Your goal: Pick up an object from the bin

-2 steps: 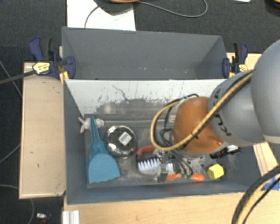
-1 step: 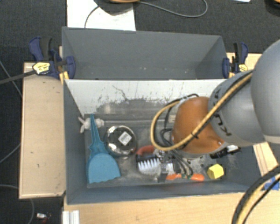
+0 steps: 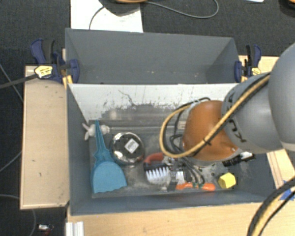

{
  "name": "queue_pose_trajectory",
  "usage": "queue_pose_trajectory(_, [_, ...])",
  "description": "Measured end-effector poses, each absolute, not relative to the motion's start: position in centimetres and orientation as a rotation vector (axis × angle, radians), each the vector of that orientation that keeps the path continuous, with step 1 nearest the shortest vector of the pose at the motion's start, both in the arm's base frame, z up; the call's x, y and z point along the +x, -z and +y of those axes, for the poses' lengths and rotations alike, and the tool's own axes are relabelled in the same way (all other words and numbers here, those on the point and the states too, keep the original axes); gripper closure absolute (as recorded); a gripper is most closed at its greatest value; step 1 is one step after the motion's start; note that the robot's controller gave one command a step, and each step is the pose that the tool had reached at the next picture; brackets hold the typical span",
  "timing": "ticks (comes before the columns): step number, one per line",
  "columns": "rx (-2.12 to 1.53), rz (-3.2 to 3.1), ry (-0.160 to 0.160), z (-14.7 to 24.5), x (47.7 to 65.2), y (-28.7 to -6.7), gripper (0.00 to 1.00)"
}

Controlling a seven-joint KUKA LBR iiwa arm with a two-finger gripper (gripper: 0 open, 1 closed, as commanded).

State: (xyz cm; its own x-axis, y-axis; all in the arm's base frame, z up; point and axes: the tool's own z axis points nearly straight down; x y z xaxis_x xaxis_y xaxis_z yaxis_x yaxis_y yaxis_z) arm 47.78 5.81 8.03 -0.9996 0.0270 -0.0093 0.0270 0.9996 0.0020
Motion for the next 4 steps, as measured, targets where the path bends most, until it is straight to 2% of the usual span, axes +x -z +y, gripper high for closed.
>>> queue_pose_trajectory(2, [0.040, 3.133, -0.003, 5.8, 47.8, -10.1, 1.00])
queue_pose_trajectory(3, [0.037, 3.133, -0.003, 5.8, 47.8, -12.2, 1.00])
queue_pose_trajectory(4, [0.035, 3.130, -0.004, 5.8, 47.8, -13.3, 1.00])
